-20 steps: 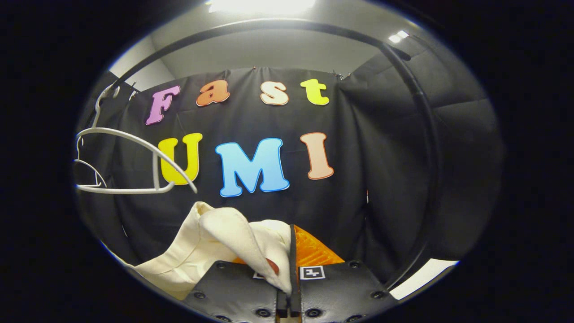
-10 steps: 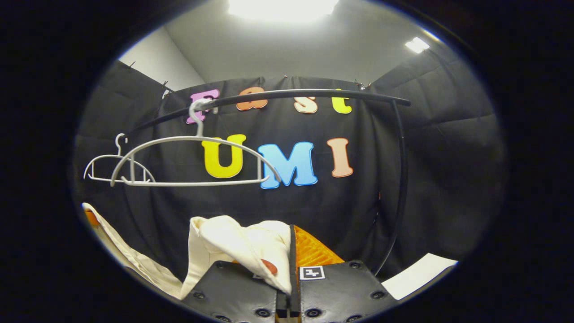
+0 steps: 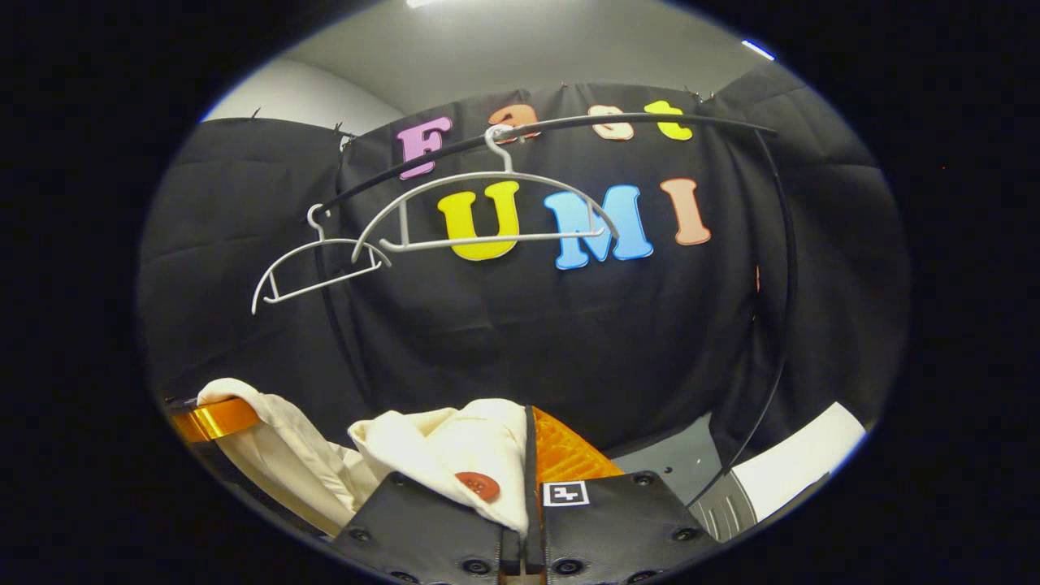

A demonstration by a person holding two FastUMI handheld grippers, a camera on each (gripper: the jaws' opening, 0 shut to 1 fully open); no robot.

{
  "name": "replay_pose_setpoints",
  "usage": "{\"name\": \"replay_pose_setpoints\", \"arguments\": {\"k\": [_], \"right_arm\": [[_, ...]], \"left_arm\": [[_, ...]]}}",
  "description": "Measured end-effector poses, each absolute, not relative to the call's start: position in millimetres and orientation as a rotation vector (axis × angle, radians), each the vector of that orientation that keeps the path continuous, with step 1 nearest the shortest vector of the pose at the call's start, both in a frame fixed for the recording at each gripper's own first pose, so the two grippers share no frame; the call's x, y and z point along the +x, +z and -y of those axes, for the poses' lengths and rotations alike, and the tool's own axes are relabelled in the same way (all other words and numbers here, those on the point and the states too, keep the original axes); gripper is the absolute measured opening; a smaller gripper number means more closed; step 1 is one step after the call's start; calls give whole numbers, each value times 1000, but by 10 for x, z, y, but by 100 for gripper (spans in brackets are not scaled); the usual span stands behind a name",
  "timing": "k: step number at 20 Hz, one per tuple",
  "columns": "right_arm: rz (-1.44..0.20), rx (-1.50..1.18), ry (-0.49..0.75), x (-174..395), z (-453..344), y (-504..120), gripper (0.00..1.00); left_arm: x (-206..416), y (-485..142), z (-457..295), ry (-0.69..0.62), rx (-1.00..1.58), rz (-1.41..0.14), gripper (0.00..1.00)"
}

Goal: Grasp the clothes on the hanger with both hands and then place them into the laundry hamper below.

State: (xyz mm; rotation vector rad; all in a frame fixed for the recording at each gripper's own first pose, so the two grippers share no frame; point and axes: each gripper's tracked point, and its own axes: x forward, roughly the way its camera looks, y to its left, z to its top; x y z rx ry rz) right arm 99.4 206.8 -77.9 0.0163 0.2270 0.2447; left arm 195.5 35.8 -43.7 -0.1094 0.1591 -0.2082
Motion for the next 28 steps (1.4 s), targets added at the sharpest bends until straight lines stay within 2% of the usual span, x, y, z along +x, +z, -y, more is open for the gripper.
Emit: {"name": "replay_pose_setpoints", "arguments": {"k": [4,8,20,28], "right_arm": [[-328,1,271,992,-2234,-1268,7],[-446,16,268,939,-2269,-1804,7],[-686,-60,190,1036,-2135,-3034,7],[-808,-53,150,971,-2078,-3670,7]], "left_arm": [[1779,-815,-435,-200,-105,-183,3],[1851,-1299,-376,-202,-117,-246,4],[2111,-2705,-282,-233,-46,-476,4],[2318,-3699,-244,-188,-28,-639,4]]}}
